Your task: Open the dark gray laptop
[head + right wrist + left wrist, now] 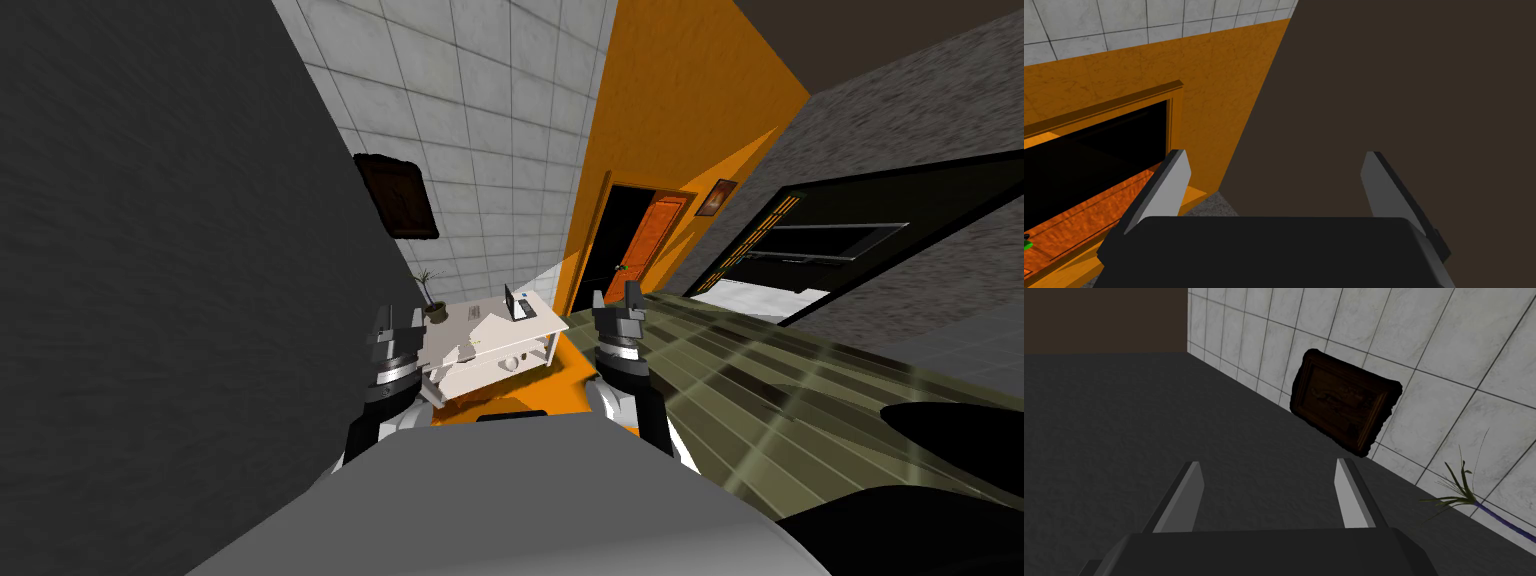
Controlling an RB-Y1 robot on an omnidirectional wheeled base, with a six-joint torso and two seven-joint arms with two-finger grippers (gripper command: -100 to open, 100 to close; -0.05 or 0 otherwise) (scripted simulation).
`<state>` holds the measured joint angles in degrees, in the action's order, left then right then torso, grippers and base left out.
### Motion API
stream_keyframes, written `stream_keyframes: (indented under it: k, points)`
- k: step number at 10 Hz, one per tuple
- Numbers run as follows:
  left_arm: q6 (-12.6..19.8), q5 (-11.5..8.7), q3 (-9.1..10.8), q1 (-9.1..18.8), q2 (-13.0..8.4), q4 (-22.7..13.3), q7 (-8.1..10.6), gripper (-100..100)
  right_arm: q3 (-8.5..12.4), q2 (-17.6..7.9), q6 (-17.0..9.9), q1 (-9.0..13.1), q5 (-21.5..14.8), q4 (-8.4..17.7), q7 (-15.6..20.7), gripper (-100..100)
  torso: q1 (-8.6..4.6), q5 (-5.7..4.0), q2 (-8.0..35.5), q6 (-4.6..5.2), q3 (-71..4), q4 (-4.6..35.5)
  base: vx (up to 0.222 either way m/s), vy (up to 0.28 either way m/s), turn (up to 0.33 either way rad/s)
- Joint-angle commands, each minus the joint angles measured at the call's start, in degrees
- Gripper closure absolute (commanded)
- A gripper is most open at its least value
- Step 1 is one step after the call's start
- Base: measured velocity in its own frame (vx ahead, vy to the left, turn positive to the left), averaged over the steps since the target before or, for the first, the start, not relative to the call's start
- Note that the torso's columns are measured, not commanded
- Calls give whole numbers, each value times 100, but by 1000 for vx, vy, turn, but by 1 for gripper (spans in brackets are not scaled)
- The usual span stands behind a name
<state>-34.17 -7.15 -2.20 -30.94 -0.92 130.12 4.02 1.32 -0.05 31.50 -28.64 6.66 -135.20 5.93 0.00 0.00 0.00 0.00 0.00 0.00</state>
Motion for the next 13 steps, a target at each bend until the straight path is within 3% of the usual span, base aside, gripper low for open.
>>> stream_keyframes:
  k: [1, 9, 10, 13]
  points:
    - [0, 0, 0, 0, 0, 0, 0, 0, 0, 0, 0, 0, 0, 0, 0, 0, 0, 0, 232, 0, -467, 235, 0, 0, 0]
    - [-1, 0, 0, 0, 0, 2, 0, 0, 0, 0, 1, 0, 0, -2, 0, 0, 0, 0, 3539, 0, -7073, 3537, 0, 0, 0]
    - [-1, 0, 0, 0, 0, 2, 0, 0, -14, -270, -74, 60, -158, 80, 153, -100, 0, 0, 3962, 0, -7919, 3960, 11, 13, 20]
    - [0, 0, 0, -1, 0, -1, 0, 0, -50, -658, -250, 206, -537, 272, 520, -100, 6, 2, 4220, 0, -8453, 4221, 10, 29, 18]
